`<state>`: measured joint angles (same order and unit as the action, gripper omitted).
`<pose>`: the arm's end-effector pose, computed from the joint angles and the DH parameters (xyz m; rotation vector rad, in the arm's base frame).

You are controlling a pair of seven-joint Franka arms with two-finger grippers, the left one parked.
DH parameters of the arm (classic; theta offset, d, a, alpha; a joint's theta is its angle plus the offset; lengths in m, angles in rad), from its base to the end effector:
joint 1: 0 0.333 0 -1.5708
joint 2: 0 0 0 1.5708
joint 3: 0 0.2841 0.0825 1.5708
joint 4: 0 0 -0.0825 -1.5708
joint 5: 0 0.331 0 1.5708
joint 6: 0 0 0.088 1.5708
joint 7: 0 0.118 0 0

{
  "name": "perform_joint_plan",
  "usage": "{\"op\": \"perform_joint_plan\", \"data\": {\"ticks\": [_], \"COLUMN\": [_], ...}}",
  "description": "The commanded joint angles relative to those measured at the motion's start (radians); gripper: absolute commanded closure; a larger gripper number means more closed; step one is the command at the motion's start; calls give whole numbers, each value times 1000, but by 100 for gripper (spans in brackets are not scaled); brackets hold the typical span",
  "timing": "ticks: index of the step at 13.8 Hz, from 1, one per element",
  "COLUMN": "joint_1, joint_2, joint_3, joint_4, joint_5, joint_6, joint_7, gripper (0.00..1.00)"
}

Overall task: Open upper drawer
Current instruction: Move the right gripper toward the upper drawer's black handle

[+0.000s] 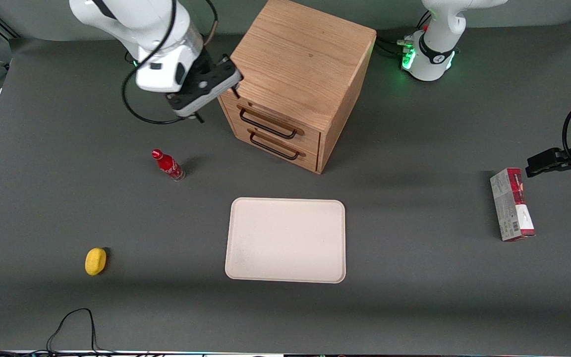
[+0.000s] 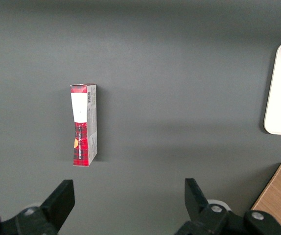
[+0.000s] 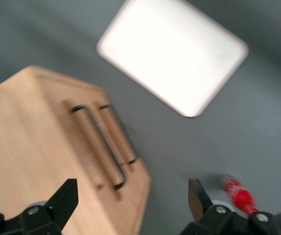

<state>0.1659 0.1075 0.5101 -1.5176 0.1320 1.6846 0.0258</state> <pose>0.4204 0.3378 0.5672 -2.7964 -0.9198 -0.0078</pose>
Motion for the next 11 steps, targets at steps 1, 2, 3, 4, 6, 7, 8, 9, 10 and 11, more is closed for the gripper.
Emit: {"op": "perform_joint_plan", "data": {"ticks": [1,2,3,4,6,7,8,9,10,11], "joint_1": [-9,-9,-9,-9,-9,-9,-8,-8,-5,-3], "joint_2": [63,86,103,116,149,168,182,190,192,202], "joint_3": [2,8,8,8,8,8,8,8,8,8], "joint_4": [36,34,19,-16,-56,-70,-85,-107,-124,-133], "joint_5": [158,159,163,164,158,153,152,152,150,138], "joint_6": [-22,-22,-23,-16,1,13,39,65,93,110], "joint_7": [-151,-202,-255,-311,-391,-412,-425,-428,-431,-431], "gripper": [0,0,0,0,0,0,0,0,0,0]}}
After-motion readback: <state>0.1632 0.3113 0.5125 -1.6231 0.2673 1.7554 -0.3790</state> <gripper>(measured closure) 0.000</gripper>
